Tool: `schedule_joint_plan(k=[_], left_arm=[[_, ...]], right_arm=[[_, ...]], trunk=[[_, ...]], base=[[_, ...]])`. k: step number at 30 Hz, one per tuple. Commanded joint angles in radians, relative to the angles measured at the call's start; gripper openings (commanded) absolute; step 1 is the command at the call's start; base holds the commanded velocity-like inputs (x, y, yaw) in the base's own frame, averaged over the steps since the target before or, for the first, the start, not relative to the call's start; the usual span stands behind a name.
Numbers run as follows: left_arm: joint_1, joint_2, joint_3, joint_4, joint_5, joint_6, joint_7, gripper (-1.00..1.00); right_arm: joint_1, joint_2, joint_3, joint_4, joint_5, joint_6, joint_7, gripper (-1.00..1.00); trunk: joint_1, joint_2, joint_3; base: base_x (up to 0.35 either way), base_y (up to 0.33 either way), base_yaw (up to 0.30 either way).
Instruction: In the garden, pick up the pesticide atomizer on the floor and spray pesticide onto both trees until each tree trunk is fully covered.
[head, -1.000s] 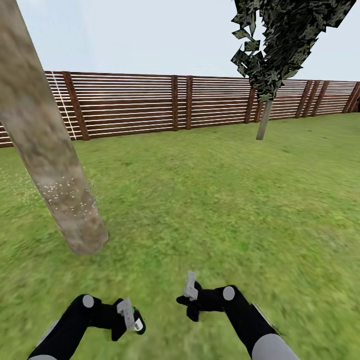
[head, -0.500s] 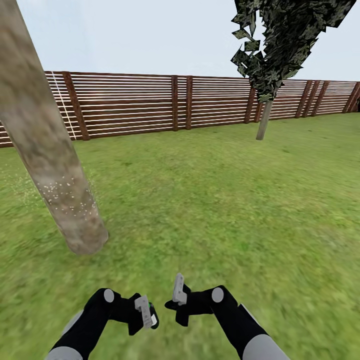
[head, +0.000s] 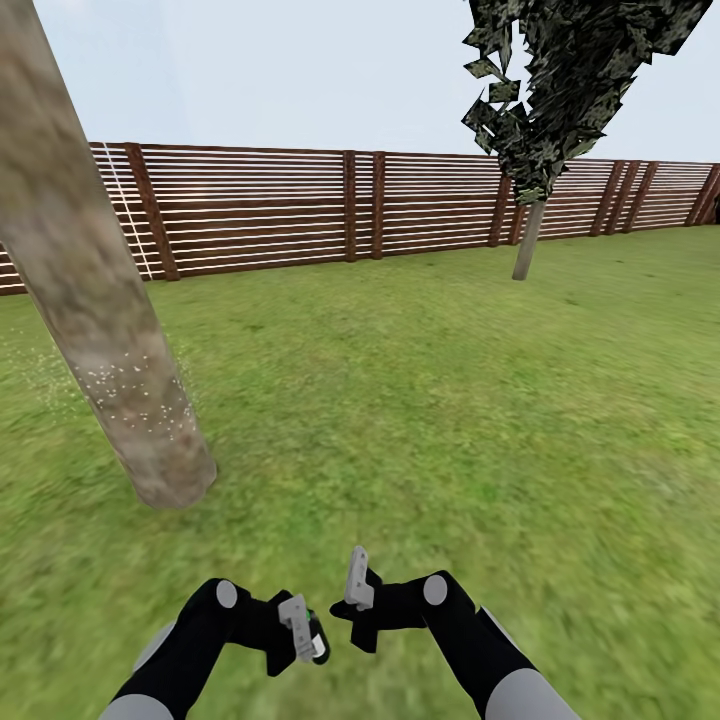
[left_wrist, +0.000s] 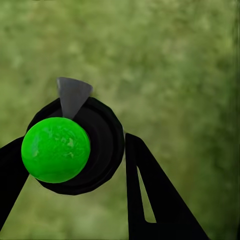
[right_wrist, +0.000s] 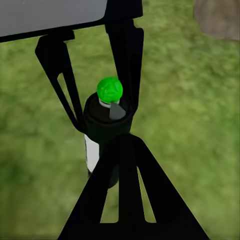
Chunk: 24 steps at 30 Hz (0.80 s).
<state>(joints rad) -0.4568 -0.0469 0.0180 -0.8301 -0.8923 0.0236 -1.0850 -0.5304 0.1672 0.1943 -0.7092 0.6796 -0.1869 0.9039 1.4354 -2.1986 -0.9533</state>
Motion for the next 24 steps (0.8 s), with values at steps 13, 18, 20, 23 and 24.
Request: schedule_joint_plan(k=[13,18,20,23,24], left_arm=[[0.0,-0.025,0.003,0.0,0.049,0.0,-0.005,-1.0],[0.001,-0.024,0.001,0.0,0.092,-0.003,-0.006,-1.0],[0.001,-0.024,0.0,0.0,0.093,-0.003,-0.007,-1.0],[0.002,-0.024,0.0,0.0,0.094,-0.017,-0.007,-1.0],[0.003,-0.024,0.0,0.0,0.094,-0.021,-0.008,-1.0]], right_arm=[[0.0,0.0,-0.002,-0.001,0.012,-0.009,0.0,-1.0],[0.0,-0.001,-0.003,-0.001,0.012,-0.009,0.0,-1.0],[0.0,-0.001,-0.003,-0.001,0.012,-0.009,0.0,-1.0],[0.0,-0.002,-0.003,-0.001,0.012,-0.009,0.0,-1.0],[0.0,-0.002,-0.003,-0.001,0.012,-0.009,0.0,-1.0]], trunk=[[0.0,0.0,-0.001],[0.0,0.0,-0.001],[0.0,0.0,-0.001],[0.0,0.0,-0.001],[0.0,0.0,-0.001]], base=[[0.0,0.0,0.0],[0.0,0.0,0.0],[0.0,0.0,0.0],[0.0,0.0,0.0],[0.0,0.0,0.0]])
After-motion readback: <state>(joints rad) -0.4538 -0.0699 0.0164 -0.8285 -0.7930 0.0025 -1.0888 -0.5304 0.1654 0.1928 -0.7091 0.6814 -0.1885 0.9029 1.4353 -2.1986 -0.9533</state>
